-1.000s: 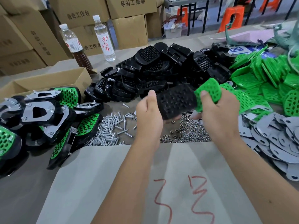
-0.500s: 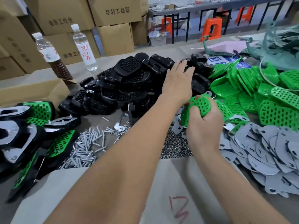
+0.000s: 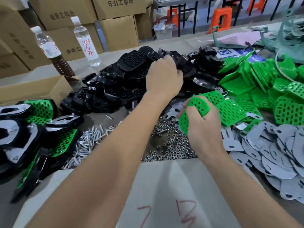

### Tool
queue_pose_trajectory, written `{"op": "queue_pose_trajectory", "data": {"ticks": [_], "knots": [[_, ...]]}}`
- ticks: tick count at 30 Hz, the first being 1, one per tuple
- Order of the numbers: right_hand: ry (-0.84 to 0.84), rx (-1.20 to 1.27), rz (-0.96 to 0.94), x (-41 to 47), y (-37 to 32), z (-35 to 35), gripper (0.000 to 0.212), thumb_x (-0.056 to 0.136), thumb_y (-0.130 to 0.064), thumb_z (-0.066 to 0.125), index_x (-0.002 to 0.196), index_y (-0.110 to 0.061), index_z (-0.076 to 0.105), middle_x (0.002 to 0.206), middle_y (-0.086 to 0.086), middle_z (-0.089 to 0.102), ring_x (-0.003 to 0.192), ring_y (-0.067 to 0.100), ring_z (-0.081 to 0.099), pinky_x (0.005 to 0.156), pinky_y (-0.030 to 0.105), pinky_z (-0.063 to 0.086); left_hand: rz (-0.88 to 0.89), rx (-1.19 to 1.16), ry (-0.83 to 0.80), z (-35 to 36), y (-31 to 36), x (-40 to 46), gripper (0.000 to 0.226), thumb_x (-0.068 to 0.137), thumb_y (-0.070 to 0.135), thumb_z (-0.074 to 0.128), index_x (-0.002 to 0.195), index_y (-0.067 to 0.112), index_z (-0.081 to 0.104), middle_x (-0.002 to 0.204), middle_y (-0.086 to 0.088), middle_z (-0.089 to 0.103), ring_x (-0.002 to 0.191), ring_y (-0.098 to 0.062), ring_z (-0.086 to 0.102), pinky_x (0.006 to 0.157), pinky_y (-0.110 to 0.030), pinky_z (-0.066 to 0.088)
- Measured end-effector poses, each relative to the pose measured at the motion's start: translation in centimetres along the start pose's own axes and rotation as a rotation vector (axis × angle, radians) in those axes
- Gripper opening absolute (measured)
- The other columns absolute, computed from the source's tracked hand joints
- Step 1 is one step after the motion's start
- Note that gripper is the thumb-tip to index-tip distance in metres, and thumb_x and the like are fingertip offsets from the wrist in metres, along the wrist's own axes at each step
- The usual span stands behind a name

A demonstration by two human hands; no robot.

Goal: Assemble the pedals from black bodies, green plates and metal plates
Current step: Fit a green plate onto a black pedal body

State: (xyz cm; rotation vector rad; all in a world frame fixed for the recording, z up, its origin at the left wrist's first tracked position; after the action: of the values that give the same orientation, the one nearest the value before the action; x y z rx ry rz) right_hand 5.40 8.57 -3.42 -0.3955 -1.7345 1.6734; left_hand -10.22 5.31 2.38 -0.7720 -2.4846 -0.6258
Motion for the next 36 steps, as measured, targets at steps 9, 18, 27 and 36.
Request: {"op": "queue_pose_trajectory", "data": {"ticks": [9,18,27,36], "knots": [[-0.443,0.22,0.177,-1.8,-1.0,1.0,0.025,0.1,-0.03,0.045,0.106,-0.009,0.058,0.073,0.011,0.063,0.06,0.028,0.056,0.041,0.029,0.038,-0.255,0.103,0.151,-6.9,-11.8,-9.0,0.029,0.089,0.006,0.063,0.115,0.001,0.05,0.118,-0.02,0.056,0.109,-0.041,0.053,0.091,-0.046,0.04],[-0.506,0.347,0.339,-0.8,-1.1,0.4,0.048,0.096,-0.058,0.041,0.105,-0.017,0.066,0.076,0.0,0.045,0.066,0.01,0.04,0.052,0.027,0.029,-0.534,-0.564,-0.044,-6.8,-4.4,-13.2,0.06,0.07,0.059,0.067,0.117,0.024,0.054,0.108,0.0,0.066,0.096,-0.02,0.063,0.085,-0.039,0.051],[-0.282,0.112,0.065,-0.5,0.5,0.0,0.033,0.091,-0.004,0.075,0.113,-0.026,0.065,0.107,-0.002,0.078,0.092,0.016,0.075,0.066,0.021,0.055,-0.286,0.107,0.025,-5.6,-6.5,-15.4,0.088,0.083,0.029,0.086,0.158,0.021,0.04,0.13,-0.007,0.05,0.117,-0.029,0.048,0.096,-0.038,0.041],[-0.244,0.157,0.061,-0.4,-0.3,-0.1,0.015,0.094,-0.021,0.068,0.091,-0.03,0.08,0.091,0.002,0.08,0.08,0.017,0.077,0.059,0.024,0.056,-0.39,-0.494,-0.051,-6.2,-5.4,-15.2,0.099,0.057,0.038,0.103,0.144,0.022,0.058,0.125,0.006,0.067,0.115,-0.011,0.062,0.106,-0.029,0.048]]}}
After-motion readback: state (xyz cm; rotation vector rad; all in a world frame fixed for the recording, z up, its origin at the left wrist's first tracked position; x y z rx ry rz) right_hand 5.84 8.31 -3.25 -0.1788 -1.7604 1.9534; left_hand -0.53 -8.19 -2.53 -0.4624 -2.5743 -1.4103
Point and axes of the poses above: each hand's wrist, its own x-axis towards the middle knuckle, its own z-axis out of the palm, y = z × x, the point moved 1 cm from there along x, towards the middle knuckle
